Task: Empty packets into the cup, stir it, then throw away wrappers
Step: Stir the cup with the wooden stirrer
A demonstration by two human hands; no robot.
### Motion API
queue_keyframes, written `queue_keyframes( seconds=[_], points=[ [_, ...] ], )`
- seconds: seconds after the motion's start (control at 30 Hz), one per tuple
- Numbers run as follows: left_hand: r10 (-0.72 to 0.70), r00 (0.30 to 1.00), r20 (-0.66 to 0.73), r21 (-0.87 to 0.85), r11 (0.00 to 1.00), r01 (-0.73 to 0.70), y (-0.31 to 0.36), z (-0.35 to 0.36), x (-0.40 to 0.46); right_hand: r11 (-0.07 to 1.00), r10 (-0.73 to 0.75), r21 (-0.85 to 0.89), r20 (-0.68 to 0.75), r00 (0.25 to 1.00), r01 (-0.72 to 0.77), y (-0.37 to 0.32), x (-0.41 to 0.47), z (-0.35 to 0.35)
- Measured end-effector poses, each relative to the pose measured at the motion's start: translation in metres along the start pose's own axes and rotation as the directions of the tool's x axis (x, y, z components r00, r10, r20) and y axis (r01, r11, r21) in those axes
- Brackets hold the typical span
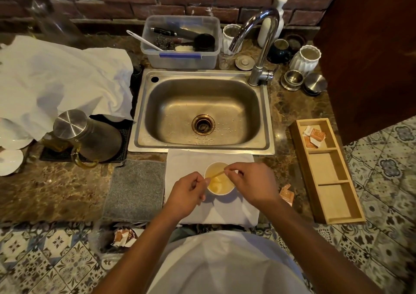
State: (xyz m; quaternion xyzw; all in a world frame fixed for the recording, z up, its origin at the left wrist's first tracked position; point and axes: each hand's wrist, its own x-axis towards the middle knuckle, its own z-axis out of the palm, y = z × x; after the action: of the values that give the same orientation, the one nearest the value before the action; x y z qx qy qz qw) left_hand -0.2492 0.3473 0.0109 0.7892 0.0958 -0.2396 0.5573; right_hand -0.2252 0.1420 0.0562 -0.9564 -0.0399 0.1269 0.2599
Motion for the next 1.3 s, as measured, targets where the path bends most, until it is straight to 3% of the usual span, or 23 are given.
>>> queue_keyframes(
  seconds=[0.43,0.6,0.8,1.1,1.3],
  points=[
    [-0.031,0.999,-0.009,-0.1,0.995,0.03,-0.003,-0.003,0.006,0.99,0.016,-0.144,0.061,0.998,-0.007,0.004,0.014,0.011],
    [-0.024,1.0,0.007,-0.159,0.987,0.025,-0.004,0.001,0.002,0.97,-0.085,-0.225,0.029,0.996,0.09,0.004,0.014,0.008],
    [-0.042,0.999,0.018,-0.254,0.966,0.045,-0.002,0.002,-0.003,0.929,-0.119,-0.332,0.144,0.982,0.161,0.006,0.011,-0.002],
    [-0.064,0.998,0.018,-0.275,0.959,0.067,-0.008,0.0,-0.005,0.974,-0.073,-0.195,0.207,0.976,0.115,-0.006,-0.002,0.013],
    [-0.044,0.997,0.055,-0.231,0.971,0.056,-0.007,0.001,-0.003,0.994,-0.065,-0.085,0.107,0.992,0.074,-0.006,0.007,0.013]
  ],
)
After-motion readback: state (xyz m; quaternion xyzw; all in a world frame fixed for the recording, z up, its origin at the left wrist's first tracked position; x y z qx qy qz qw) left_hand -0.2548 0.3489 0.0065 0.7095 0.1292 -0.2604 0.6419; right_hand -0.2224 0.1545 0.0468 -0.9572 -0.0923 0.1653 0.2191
